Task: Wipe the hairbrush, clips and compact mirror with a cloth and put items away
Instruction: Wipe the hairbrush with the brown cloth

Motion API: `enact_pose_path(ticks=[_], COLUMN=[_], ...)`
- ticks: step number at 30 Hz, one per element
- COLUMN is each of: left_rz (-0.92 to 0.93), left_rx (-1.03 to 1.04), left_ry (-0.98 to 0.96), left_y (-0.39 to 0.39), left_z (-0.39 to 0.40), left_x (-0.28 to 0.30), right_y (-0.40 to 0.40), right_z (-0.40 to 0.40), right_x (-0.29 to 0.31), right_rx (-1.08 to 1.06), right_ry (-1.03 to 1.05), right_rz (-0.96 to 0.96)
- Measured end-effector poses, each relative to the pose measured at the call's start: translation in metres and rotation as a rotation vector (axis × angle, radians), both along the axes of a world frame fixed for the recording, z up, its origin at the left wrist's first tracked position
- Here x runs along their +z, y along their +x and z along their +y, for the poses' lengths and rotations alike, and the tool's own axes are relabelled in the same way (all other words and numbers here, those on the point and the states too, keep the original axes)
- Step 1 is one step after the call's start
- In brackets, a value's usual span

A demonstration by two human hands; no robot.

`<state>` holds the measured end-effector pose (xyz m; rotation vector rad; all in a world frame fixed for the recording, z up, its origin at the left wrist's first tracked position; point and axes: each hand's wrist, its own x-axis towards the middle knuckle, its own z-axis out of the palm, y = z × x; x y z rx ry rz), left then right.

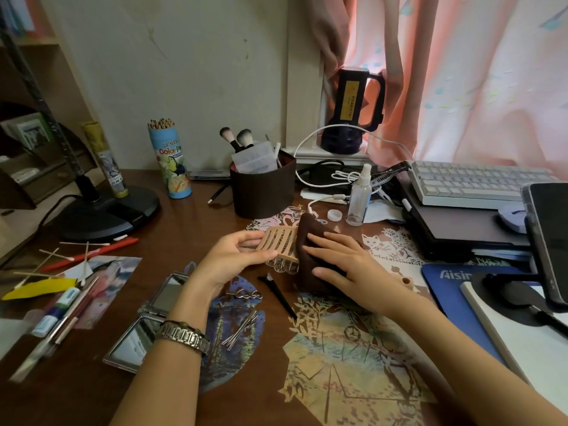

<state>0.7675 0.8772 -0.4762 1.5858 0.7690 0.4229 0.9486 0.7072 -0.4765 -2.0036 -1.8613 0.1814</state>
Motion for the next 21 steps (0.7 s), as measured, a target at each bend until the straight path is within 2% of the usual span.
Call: enact_pose_path(ticks=[7, 21], left_rz=[0.004, 0.009], left_rx=[0.011, -0.018], left_ry=[-0.010, -0.054], left_y=[0.000, 0.002], left_z=[0.000, 0.005], left_x=[0.001, -0.001], right_y=[-0.011, -0.011], right_z=[0.018, 0.021], right_x=[0.007, 0.001], right_rx=[-0.015, -0.031], right_ry=[0.009, 0.029], right_rz=[-0.101, -0.102])
